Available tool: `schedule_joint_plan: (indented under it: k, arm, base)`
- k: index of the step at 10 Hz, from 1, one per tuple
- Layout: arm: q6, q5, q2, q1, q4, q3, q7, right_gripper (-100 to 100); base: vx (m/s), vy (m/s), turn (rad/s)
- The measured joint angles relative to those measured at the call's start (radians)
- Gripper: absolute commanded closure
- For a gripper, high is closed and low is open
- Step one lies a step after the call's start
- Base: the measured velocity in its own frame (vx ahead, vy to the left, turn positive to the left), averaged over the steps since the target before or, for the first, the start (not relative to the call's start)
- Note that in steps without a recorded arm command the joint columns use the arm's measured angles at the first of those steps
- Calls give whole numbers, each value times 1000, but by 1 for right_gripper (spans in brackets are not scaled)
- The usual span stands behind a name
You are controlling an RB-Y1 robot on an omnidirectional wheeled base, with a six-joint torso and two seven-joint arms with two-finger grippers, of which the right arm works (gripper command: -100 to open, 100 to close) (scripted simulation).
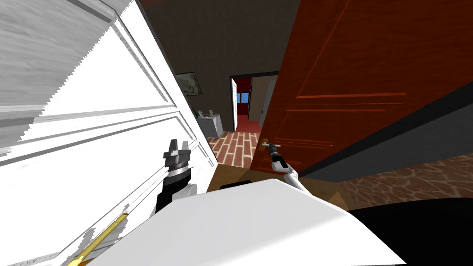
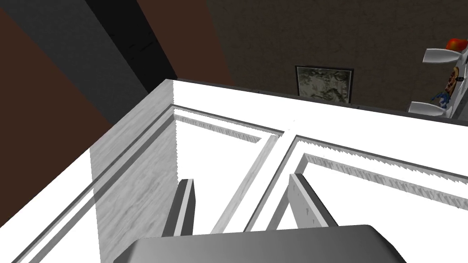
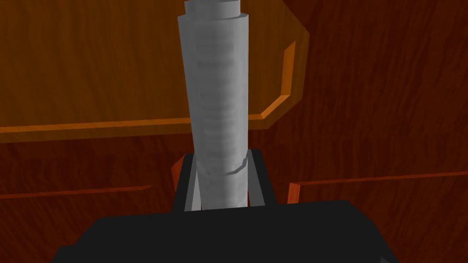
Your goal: Pull the door open
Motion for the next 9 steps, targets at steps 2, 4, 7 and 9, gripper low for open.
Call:
schedule_joint_plan:
  k: [2,4,7,9]
  arm:
    - [2,1,2,2,2,2,1,100]
    - [3,1,2,3,3,3,1,100]
    - [-5,-2,-20,14,-10,18,-18,100]
    - [-14,-4,-35,29,-16,36,-35,100]
  base:
    - [-13,4,-2]
    - [-42,-23,66]
    - [-179,-46,125]
    - [-231,-57,141]
